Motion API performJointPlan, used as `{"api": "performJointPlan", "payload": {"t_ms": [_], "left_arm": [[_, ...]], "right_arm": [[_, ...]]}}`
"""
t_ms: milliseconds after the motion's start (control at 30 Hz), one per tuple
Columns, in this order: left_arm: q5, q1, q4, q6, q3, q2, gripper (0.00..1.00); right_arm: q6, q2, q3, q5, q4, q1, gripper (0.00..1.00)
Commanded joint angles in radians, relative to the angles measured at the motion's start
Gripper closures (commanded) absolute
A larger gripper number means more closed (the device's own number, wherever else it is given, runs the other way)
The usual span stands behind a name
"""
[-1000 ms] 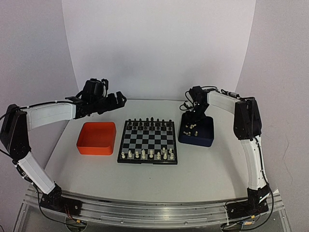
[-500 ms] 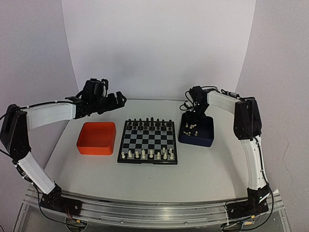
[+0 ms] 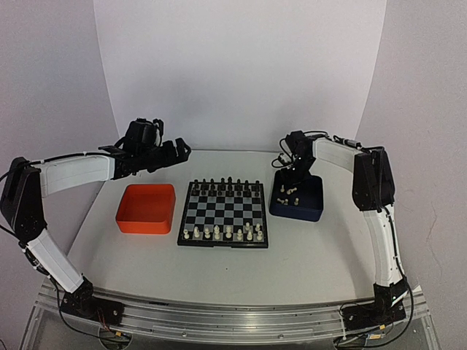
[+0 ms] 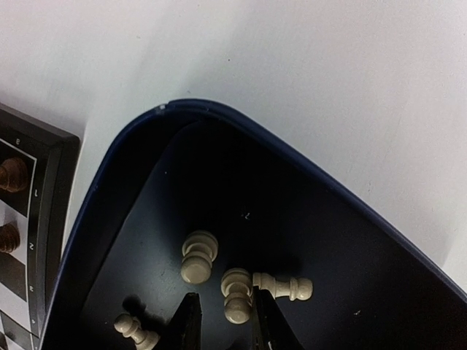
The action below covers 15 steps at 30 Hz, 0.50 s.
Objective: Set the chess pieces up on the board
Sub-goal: Pick up the chess piece from the storage box.
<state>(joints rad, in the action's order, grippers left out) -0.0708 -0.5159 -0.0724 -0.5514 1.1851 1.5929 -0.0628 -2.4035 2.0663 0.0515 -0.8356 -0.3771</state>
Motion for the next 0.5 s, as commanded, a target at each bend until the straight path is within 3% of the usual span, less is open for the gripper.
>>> {"api": "performJointPlan", "payload": {"t_ms": [0, 67, 233, 467], "left_arm": [[-0.020, 0.002, -0.001, -0.007, 0.024, -0.025, 0.00], [-0.021, 0.002, -0.001, -0.007, 0.024, -0.025, 0.00], [-0.021, 0.002, 0.000, -0.007, 0.025, -0.025, 0.00], [-0.014, 0.002, 0.004, -0.005, 0.030, -0.019, 0.00]], "right_arm": [[-0.003, -0.026, 0.009, 0.008, -0.007, 0.003, 0.77], [-0.003, -0.029, 0.011, 0.010, -0.007, 0.003, 0.78], [-0.002, -0.023, 0.006, 0.000, -0.007, 0.002, 0.94], [0.018, 0.002, -0.016, -0.036, -0.007, 0.003, 1.00]]}}
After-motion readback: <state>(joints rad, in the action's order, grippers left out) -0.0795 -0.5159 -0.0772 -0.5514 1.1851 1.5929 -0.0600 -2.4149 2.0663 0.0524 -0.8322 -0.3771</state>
